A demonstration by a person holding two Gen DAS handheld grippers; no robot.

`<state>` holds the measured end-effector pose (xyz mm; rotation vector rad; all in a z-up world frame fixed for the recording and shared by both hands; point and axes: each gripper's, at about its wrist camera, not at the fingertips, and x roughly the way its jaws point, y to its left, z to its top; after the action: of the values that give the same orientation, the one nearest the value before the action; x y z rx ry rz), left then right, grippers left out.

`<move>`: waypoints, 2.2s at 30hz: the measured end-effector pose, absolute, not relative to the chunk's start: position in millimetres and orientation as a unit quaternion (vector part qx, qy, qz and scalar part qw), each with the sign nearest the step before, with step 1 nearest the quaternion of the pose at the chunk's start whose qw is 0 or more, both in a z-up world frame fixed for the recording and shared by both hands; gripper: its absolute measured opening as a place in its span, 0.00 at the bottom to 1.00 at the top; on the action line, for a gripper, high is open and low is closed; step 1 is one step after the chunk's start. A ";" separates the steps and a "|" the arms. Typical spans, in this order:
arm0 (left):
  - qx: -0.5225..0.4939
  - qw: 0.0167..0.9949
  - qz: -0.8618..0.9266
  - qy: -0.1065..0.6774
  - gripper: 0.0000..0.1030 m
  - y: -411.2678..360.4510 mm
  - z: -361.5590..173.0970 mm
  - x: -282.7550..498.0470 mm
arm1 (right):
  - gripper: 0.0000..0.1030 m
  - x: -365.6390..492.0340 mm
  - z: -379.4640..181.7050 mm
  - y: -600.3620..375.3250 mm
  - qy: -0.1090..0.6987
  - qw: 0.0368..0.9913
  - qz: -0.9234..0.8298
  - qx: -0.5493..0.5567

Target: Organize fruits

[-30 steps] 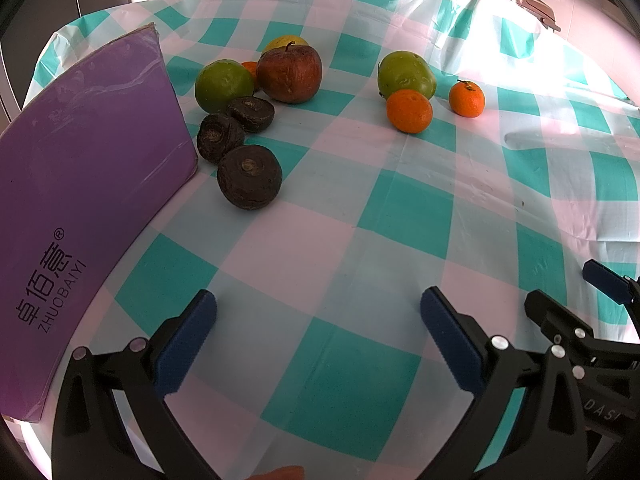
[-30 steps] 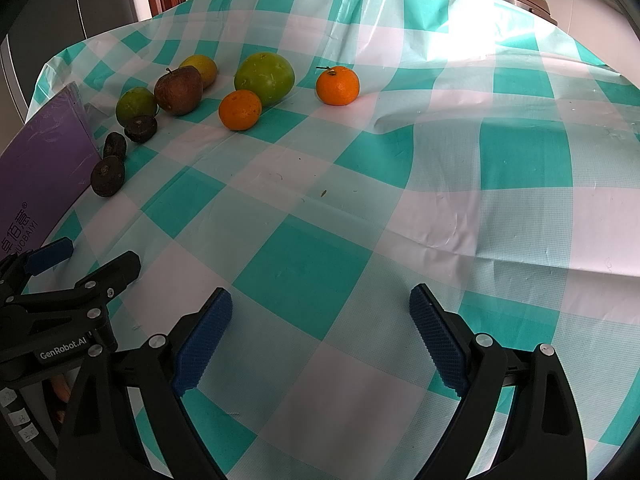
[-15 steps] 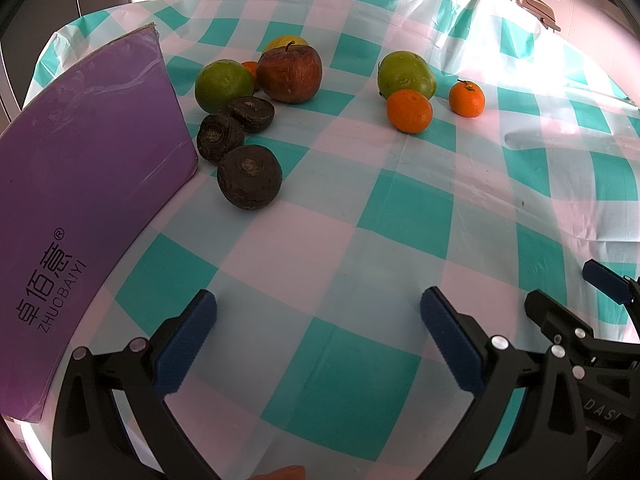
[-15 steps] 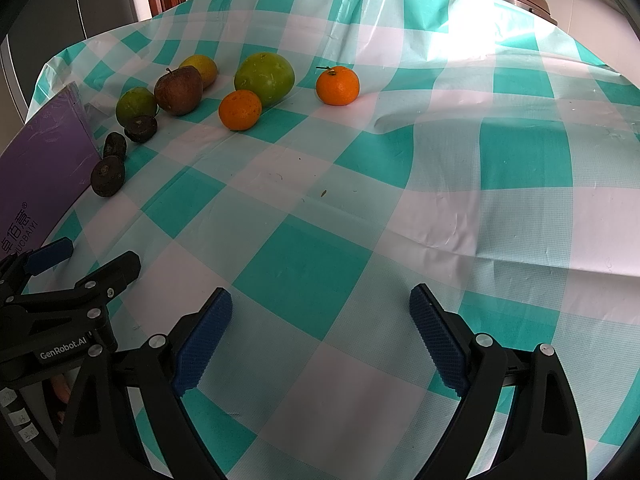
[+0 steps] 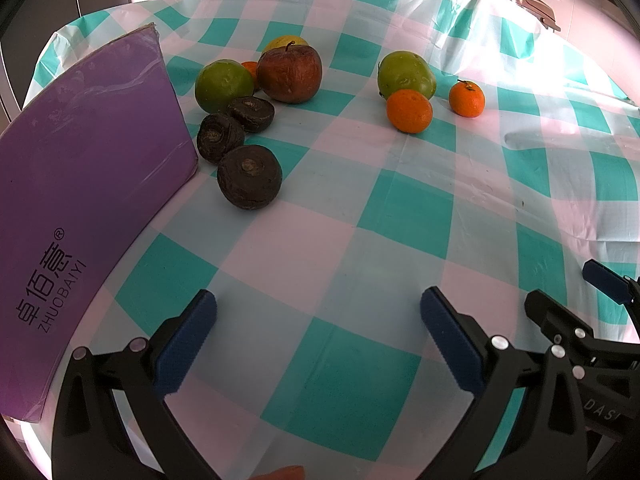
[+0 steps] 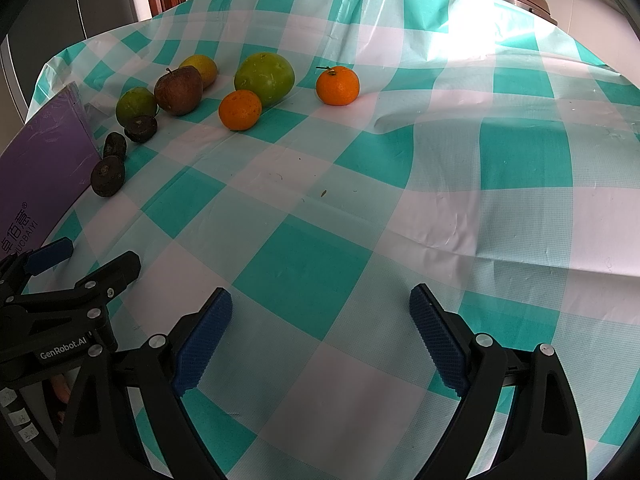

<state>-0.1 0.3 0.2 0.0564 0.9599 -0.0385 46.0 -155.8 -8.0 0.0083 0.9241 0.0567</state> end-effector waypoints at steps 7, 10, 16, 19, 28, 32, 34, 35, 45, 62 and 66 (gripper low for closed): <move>0.027 0.886 -0.019 0.462 0.99 0.3 0.1 -0.2 | 0.85 46.2 -7.8 -155.0 0.446 0.895 0.027 0.003; 0.027 0.886 -0.019 0.462 0.99 0.4 0.2 0.0 | 0.85 47.1 -7.7 -154.7 0.446 0.895 0.027 0.003; 0.027 0.886 -0.019 0.462 0.99 0.5 0.3 0.0 | 0.85 47.6 -7.5 -153.8 0.446 0.895 0.024 0.004; 0.045 0.883 -0.053 0.464 0.99 2.0 0.6 4.0 | 0.85 46.2 -5.4 -154.7 0.446 0.895 0.020 0.005; 0.049 0.880 -0.076 0.466 0.99 30.2 -0.4 53.1 | 0.85 55.3 -5.9 -152.8 0.447 0.894 0.005 0.012; 0.055 0.879 -0.080 0.467 0.99 30.3 -0.2 74.1 | 0.85 58.9 -5.4 -151.3 0.447 0.894 -0.004 0.015; 0.062 0.878 -0.091 0.466 0.99 24.6 -0.3 78.9 | 0.85 61.6 -5.3 -150.6 0.448 0.894 -0.009 0.018; 0.062 0.877 -0.093 0.466 0.99 24.9 0.0 80.7 | 0.85 65.0 -5.2 -150.0 0.448 0.894 -0.015 0.021; 0.069 0.877 -0.107 0.464 0.98 21.8 -1.6 90.2 | 0.85 132.4 -2.5 -132.8 0.457 0.889 0.008 0.022; 0.071 0.877 -0.107 0.463 0.99 19.4 -2.0 88.8 | 0.59 226.5 2.6 -80.0 0.450 0.889 0.084 -0.005; 0.071 0.877 -0.107 0.463 0.99 19.4 -1.9 88.8 | 0.46 216.2 0.7 -83.9 0.443 0.892 0.092 -0.004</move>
<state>88.8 19.4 -1.9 0.1471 0.9659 -0.2240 216.2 -83.9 0.7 -0.0086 0.9201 0.1918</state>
